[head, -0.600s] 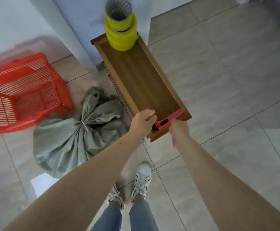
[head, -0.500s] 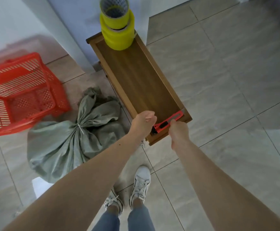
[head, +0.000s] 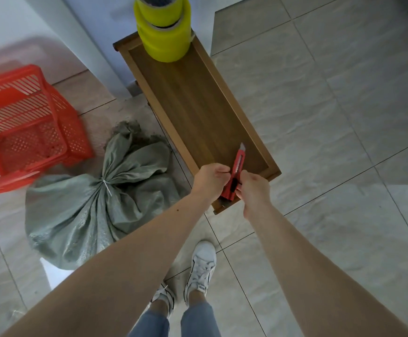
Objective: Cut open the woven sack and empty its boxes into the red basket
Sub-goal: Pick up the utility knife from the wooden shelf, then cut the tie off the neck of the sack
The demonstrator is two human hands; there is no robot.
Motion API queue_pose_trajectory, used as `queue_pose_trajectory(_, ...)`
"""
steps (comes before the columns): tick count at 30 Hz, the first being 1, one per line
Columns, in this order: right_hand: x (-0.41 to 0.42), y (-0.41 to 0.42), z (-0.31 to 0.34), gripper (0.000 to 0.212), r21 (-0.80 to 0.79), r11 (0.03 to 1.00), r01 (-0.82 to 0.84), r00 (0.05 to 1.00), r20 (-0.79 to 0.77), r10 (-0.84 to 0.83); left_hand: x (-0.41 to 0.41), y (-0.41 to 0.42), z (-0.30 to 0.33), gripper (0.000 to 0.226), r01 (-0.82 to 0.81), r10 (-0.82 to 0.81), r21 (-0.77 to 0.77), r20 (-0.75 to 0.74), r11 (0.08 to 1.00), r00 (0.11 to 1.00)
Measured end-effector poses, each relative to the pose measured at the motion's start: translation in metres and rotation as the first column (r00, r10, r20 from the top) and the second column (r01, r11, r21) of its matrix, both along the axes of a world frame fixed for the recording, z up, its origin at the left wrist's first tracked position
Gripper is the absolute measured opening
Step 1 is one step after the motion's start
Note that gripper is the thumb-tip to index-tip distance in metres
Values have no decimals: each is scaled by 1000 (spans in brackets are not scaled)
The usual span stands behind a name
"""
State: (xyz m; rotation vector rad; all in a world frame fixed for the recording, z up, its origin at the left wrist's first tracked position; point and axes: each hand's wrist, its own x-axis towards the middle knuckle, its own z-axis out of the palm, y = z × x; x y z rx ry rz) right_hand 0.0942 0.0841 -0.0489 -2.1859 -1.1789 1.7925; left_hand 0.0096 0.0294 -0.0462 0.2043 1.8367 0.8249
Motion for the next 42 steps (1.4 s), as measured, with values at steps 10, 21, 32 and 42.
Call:
queue_pose_trajectory(10, -17, -11, 15, 15, 79, 994, -71, 993, -93, 78, -7, -20, 13, 21, -453, 414, 16, 382, 891, 826)
queue_pose_trajectory(21, -64, -54, 25, 14, 238, 872, -428, 894, -32, 448, -46, -75, 23, 24, -651, 598, 28, 367, 758, 713)
queue_pose_trajectory(32, -114, -155, 13, 10, 284, 693, -662, 709, -63, 703, -92, -198, 9, 44, -616, 590, 37, 250, 787, 768)
queue_pose_trajectory(42, -155, -191, -41, 12, 316, 746, -587, 734, -182, 654, -176, -260, -79, 38, -241, 238, 76, -599, 967, 765)
